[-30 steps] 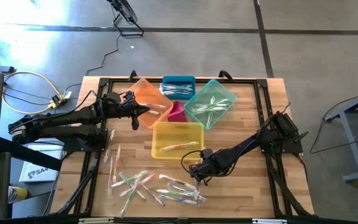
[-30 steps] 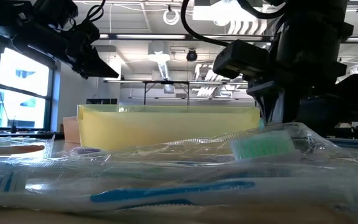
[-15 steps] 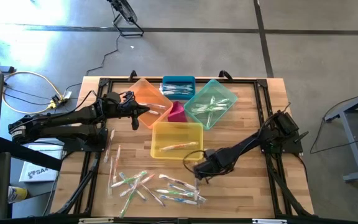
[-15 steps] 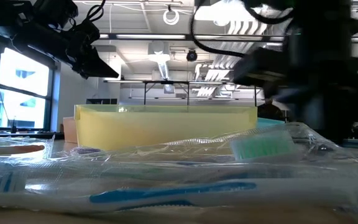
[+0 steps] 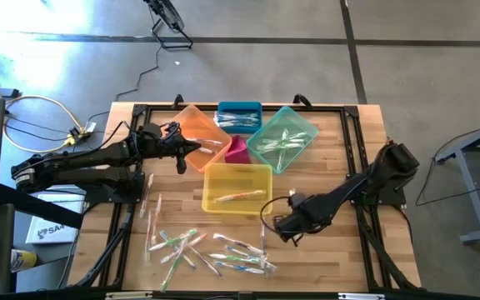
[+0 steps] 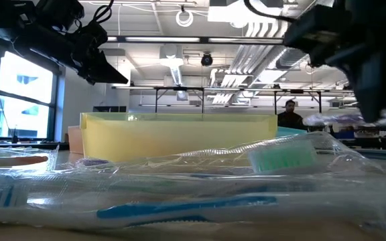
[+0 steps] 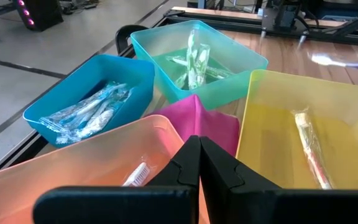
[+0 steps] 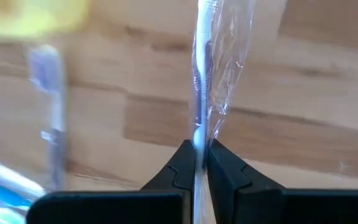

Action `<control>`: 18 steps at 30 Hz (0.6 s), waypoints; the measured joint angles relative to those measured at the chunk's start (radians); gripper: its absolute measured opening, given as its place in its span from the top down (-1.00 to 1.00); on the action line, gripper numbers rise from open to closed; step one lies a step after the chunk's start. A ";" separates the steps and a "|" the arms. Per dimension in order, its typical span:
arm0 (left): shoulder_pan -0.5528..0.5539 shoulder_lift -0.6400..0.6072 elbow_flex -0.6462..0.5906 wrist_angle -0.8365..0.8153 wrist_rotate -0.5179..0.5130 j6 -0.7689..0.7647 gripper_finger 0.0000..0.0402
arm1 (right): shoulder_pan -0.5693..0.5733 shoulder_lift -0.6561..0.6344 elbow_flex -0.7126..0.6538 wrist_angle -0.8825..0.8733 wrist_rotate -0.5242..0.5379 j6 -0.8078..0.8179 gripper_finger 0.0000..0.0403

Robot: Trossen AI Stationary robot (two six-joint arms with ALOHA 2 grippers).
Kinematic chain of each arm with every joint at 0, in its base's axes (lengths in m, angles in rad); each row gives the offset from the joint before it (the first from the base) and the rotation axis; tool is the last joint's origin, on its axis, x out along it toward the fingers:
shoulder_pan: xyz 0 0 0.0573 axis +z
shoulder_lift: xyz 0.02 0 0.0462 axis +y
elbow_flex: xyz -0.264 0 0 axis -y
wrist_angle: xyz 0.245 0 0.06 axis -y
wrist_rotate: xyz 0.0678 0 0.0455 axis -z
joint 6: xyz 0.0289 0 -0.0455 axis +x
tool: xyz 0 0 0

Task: Pick & Place Toothbrushes
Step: Put the purple toothbrush into the orange bin

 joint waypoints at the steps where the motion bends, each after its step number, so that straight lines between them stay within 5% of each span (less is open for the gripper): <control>1: 0.000 0.000 0.000 0.000 0.000 0.000 1.00 | 0.000 -0.015 0.000 -0.001 0.022 0.001 0.93; 18: 0.000 0.000 0.000 0.001 -0.001 0.000 1.00 | -0.025 -0.253 0.002 -0.086 0.336 -0.122 0.93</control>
